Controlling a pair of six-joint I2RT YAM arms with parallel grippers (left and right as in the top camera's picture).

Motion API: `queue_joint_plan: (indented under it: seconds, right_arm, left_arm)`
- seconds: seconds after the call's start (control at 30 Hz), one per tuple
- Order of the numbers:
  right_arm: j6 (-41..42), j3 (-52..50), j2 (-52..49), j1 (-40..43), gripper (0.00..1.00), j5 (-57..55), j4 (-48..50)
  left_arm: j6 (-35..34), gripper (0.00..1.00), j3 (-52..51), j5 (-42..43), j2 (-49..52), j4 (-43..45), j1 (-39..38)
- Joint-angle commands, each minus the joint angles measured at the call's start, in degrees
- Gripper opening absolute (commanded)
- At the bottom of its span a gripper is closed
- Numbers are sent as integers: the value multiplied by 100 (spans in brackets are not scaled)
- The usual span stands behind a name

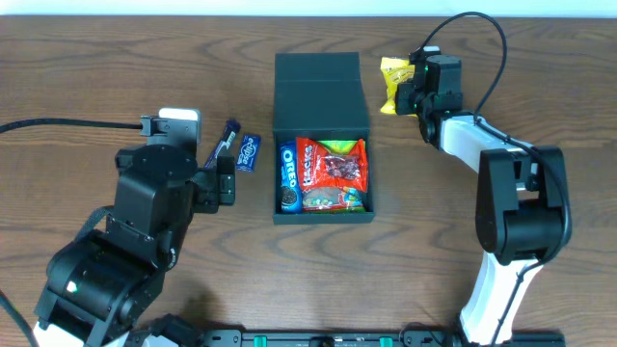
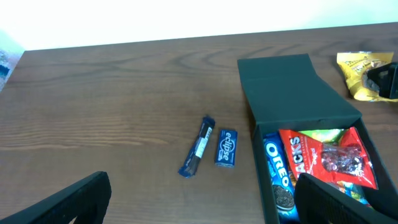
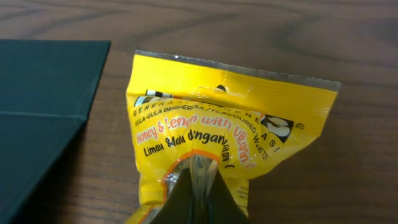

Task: Pack container
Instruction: 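Grasp the yellow honey-lemon sweets bag with the right gripper, then carry the yellow bag over the box and lower it inside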

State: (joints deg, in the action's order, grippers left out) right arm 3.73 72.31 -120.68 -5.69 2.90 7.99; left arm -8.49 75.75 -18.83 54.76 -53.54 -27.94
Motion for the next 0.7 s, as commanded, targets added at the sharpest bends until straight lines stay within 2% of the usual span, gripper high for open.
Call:
queue_joint_plan:
  seconds: [0.0, 0.67]
  right_arm:
    - [-31, -122, 28, 9, 1, 280, -155]
    - [9, -122, 2339, 0, 1, 1180, -557]
  left_arm:
    - [81, 95, 101, -68, 9, 0, 28]
    - [81, 95, 101, -90, 9, 20, 28]
